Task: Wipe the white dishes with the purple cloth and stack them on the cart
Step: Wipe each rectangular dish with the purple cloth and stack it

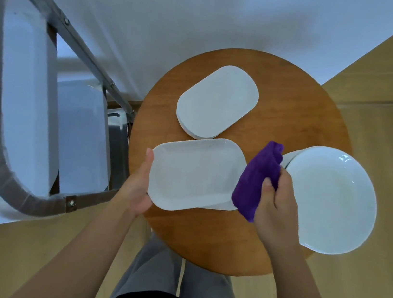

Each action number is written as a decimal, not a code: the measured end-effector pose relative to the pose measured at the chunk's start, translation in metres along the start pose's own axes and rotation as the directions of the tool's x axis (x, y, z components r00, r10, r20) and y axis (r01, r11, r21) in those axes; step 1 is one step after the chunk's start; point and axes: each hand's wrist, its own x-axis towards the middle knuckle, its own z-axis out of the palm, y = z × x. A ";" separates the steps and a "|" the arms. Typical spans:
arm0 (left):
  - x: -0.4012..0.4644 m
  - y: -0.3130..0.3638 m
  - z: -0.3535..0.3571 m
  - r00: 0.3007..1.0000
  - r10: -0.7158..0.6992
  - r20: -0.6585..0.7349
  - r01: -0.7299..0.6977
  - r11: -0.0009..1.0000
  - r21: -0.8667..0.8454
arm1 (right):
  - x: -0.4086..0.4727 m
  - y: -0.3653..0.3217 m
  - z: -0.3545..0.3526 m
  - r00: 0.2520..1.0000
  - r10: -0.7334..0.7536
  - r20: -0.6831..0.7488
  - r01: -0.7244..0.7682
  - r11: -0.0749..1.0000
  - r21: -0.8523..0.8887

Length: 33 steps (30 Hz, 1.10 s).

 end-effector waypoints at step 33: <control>-0.052 0.012 0.063 0.988 0.062 -0.138 -0.091 0.973 -0.214 | -0.018 -0.062 0.084 0.874 -0.484 -0.028 0.365 0.695 -0.619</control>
